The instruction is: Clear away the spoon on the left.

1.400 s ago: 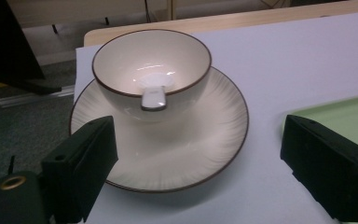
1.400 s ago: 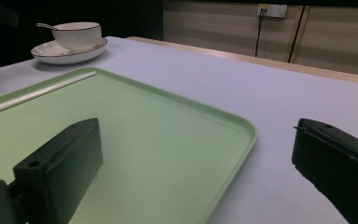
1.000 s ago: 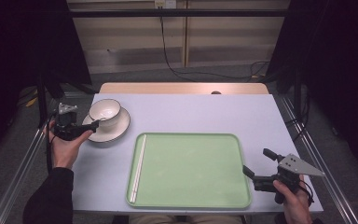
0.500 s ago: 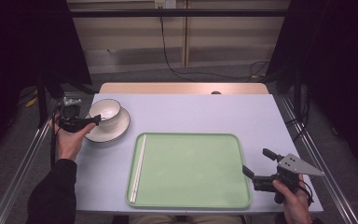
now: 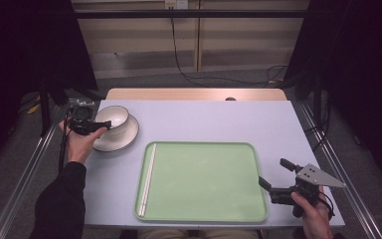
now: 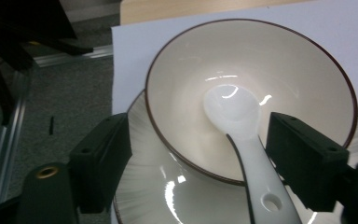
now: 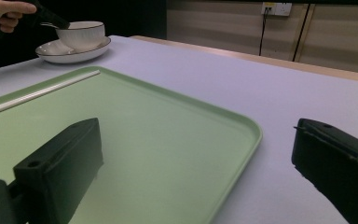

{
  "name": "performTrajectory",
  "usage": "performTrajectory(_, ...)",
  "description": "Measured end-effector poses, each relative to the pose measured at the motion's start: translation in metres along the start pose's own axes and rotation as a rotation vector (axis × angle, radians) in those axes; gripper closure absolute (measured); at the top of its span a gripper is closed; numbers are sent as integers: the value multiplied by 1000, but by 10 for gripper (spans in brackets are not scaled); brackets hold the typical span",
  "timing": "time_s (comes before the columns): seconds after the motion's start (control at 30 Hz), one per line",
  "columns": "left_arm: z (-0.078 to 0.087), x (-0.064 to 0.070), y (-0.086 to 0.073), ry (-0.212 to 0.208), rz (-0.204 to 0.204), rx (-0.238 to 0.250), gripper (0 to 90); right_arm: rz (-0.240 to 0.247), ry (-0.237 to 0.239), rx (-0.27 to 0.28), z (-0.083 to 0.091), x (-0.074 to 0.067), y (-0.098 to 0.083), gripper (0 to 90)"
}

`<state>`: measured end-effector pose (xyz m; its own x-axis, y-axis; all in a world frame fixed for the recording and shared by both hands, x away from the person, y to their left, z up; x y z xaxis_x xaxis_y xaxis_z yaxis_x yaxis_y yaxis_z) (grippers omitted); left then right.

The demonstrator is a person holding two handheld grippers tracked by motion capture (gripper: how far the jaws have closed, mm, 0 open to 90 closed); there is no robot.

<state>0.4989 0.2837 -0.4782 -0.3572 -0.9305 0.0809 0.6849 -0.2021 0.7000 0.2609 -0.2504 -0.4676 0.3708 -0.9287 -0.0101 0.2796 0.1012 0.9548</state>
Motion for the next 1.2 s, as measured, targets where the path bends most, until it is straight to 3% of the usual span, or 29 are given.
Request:
performTrajectory(0.07, -3, 1, -2, -10, 20, -22, 257, -2, -4, 3, 0, 1, 0, 17)
performTrajectory(0.13, -4, 2, -1, -18, 47, -8, 309, -1, -1, 1, 0, 0, 0, 17)
performTrajectory(0.23, -3, 1, -2, -9, 34, -36, 349, -3, -1, 4, 0, 0, 0, 17)
performTrajectory(0.3, -2, 0, -2, -9, 41, -34, 397, -4, -5, 4, 0, 1, 0, 18)
performTrajectory(0.33, -1, -2, -2, -10, 64, -23, 434, -3, -2, 3, 0, 0, 0, 17)
performTrajectory(0.67, 2, -5, -7, -70, 97, -57, 536, -3, 1, 2, 0, 1, 0, 17)
performTrajectory(0.73, 3, -6, -7, -64, 93, -59, 556, -7, 1, 2, 0, 1, 1, 17)
performTrajectory(0.77, 3, -6, -7, -64, 93, -59, 568, -3, 2, 2, 0, 1, 0, 17)
performTrajectory(0.83, 3, -6, -7, -69, 134, -44, 599, -4, 1, 4, 0, 0, 1, 17)
performTrajectory(1.03, 7, -7, -7, -80, 144, -42, 658, -3, 0, 2, 0, 1, 0, 17)
performTrajectory(1.2, 15, -8, -6, -69, 160, -2, 744, -4, -2, 1, 0, 0, 0, 17)
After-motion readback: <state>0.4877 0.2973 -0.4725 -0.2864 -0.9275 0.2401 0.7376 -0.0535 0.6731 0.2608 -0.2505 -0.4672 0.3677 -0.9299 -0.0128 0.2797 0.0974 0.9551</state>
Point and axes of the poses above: each handheld gripper's, and its own axes: z roughly backward along the jaws, y roughly out of its top, x roughly to its right, the point moved 8 cm from there along -z, roughly forward along the jaws, and after that the axes turned 9 degrees about -y, right-handed, at the moved point
